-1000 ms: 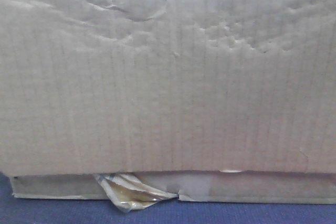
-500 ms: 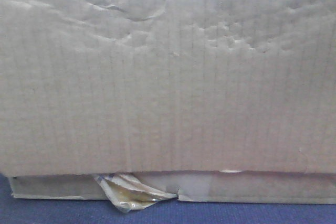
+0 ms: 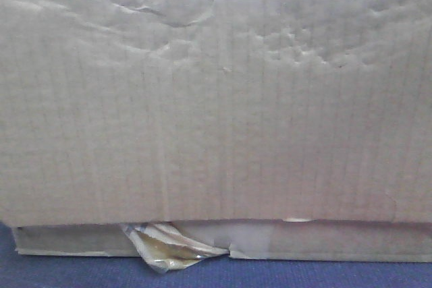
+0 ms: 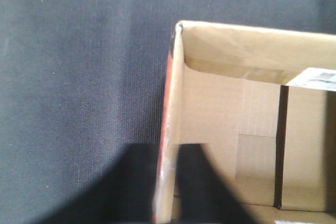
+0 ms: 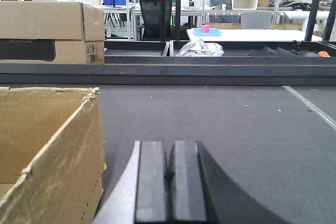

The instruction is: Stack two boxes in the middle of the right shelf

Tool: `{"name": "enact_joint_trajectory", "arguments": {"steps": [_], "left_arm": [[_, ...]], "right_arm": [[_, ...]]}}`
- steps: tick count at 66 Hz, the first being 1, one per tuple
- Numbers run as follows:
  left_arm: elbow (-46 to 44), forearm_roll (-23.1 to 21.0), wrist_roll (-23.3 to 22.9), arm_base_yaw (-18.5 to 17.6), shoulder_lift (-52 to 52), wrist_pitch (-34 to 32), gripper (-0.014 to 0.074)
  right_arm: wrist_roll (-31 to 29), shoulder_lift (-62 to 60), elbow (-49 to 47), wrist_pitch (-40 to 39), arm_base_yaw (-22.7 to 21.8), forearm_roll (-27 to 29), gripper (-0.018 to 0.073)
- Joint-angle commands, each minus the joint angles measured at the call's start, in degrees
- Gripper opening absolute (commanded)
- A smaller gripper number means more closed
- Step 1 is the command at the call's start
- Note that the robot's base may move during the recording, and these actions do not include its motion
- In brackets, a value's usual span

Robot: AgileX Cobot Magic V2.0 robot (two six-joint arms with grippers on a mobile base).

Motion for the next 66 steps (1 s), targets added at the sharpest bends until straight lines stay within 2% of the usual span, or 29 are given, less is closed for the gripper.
{"name": "enact_joint_trajectory", "arguments": {"steps": [1,4,7,16,26,40,55,66], "left_arm": [[-0.52,0.09,-0.02,0.28,0.9,-0.13,0.0291],[-0.32,0.09,-0.02,0.28,1.33,-0.13,0.0353],[-0.03,0.09,-0.02,0.28,1.95,-0.27,0.0377],[0.06,0.09,-0.02,0.28,4.37,-0.7,0.0342],[0.06,0.09,-0.02,0.28,7.26,-0.18,0.0198],[0.06,0.09,-0.02,0.28,8.58,-0.13,-0.0106],[-3.99,0.07,-0.36,0.4,8.25,-0.13,-0.0111],[-11.26,1.57,-3.19,0.39,6.34,-0.13,-0.0111]], "right_arm": [[-0.15,0.38,-0.45,0.13,-0.21,-0.07,-0.0169],[-0.15,0.38,-0.45,0.38,-0.21,-0.07,-0.0169],[-0.15,0.38,-0.45,0.63,-0.21,-0.07,-0.0169],[-0.15,0.38,-0.45,0.72,-0.21,-0.07,-0.0169],[-0.15,0.38,-0.45,0.72,-0.21,-0.07,-0.0169],[-0.15,0.38,-0.45,0.72,-0.21,-0.07,-0.0169],[-0.15,0.38,-0.45,0.72,-0.21,-0.07,-0.0169],[-0.15,0.38,-0.45,0.72,-0.21,-0.07,-0.0169]]}}
